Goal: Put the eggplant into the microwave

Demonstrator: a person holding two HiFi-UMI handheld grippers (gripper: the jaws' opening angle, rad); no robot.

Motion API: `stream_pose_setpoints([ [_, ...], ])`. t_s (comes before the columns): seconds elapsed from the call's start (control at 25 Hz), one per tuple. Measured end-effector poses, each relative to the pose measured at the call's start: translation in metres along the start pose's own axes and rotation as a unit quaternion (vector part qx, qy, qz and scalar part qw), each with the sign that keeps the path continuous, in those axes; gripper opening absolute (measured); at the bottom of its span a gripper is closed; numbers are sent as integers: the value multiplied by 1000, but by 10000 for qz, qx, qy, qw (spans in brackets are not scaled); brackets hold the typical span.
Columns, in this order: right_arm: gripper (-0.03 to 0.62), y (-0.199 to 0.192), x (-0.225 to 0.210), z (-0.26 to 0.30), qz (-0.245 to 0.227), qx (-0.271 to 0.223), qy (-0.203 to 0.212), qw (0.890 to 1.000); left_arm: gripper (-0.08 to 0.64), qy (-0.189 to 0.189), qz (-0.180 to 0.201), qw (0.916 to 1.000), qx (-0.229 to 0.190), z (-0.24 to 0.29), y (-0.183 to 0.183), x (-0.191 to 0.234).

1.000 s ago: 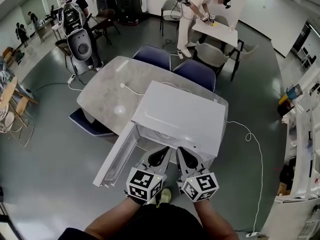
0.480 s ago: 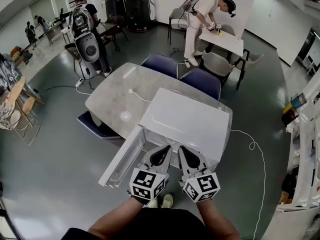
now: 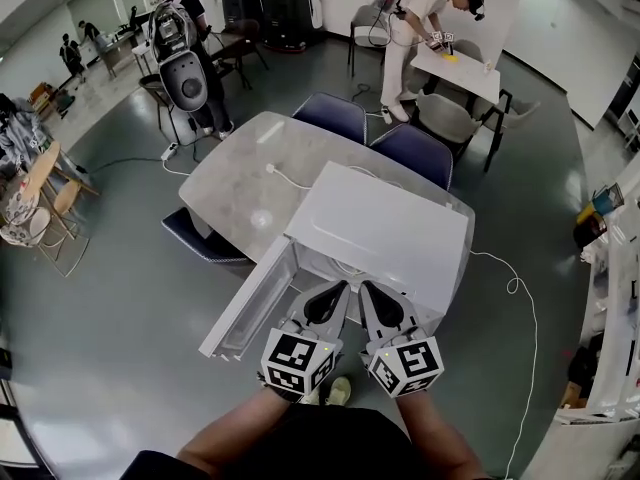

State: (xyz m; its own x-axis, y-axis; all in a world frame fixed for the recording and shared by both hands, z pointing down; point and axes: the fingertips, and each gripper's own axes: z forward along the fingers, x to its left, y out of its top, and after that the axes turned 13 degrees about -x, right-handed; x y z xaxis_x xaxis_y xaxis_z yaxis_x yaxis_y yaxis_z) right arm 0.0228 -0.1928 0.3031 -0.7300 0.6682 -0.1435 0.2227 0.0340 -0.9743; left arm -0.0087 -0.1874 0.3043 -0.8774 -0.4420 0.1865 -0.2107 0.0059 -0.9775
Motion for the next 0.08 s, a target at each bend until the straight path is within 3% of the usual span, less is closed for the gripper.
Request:
stream_pose_setpoints([
  [0.08,0,0,-2,-2,17,3,9,10000,8,3,3,10000,-24,1,1,-3],
])
